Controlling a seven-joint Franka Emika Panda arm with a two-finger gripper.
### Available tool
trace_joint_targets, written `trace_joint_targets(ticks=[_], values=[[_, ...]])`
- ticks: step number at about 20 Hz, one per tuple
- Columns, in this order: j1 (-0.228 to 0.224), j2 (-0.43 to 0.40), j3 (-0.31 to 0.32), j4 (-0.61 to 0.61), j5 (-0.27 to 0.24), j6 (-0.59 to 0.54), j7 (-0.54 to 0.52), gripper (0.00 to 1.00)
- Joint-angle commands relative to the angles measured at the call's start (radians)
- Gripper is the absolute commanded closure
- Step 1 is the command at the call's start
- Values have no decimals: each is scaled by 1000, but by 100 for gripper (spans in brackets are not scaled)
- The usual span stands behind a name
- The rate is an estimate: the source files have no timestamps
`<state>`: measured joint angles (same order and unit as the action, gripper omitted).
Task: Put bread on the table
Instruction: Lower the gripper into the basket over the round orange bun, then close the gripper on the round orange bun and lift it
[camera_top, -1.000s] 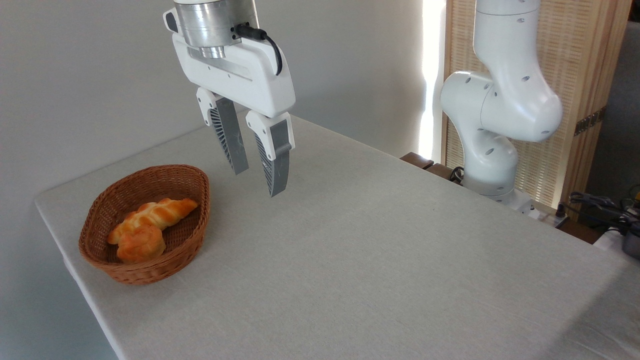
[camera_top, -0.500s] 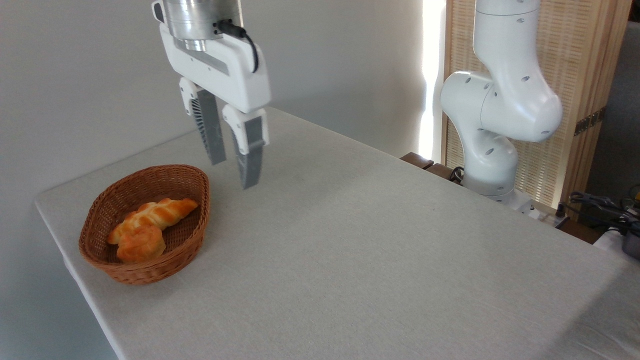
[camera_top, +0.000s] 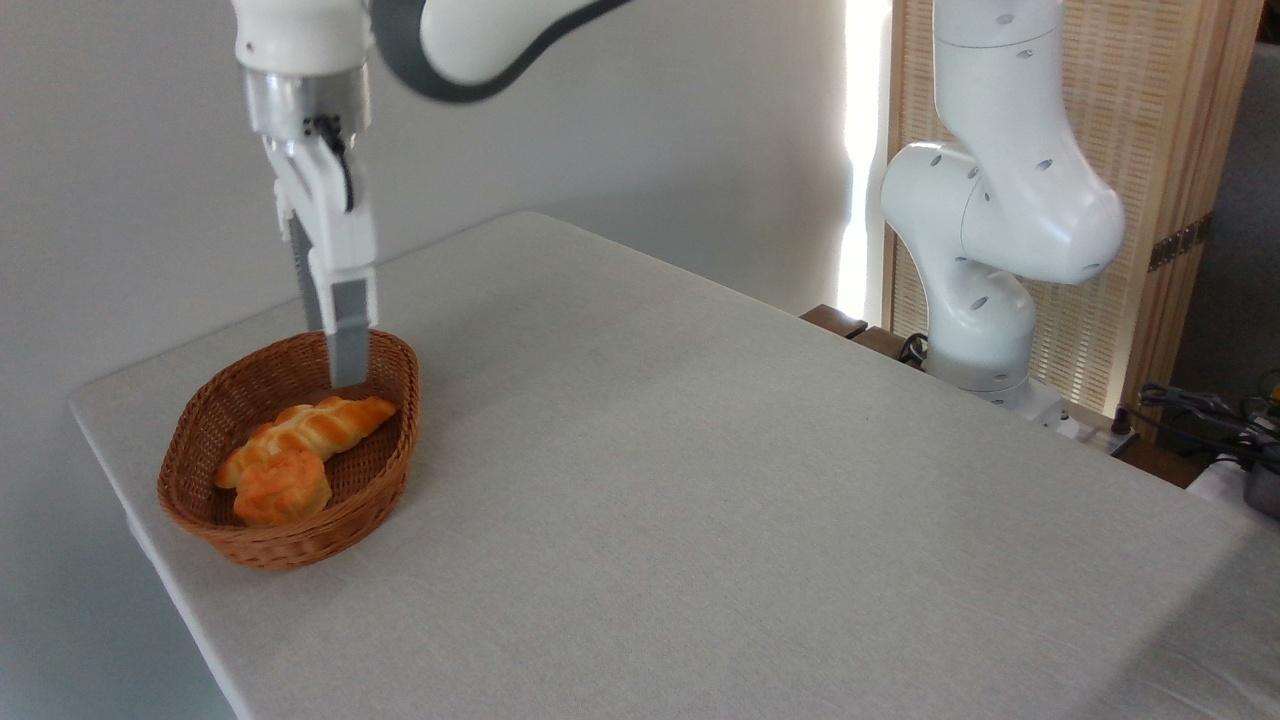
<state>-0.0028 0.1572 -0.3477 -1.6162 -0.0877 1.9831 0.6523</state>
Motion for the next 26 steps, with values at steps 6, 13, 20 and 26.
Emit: trace_joint_targets(ticks=[6,13,20,26], values=[[9,126,-43,-76,136,364,18,0],[9,183,-76,-108,183,451,20,0],[7,223,-80,-120,304,476,18,0],[7,237,-89,-120,309,482,18,55]])
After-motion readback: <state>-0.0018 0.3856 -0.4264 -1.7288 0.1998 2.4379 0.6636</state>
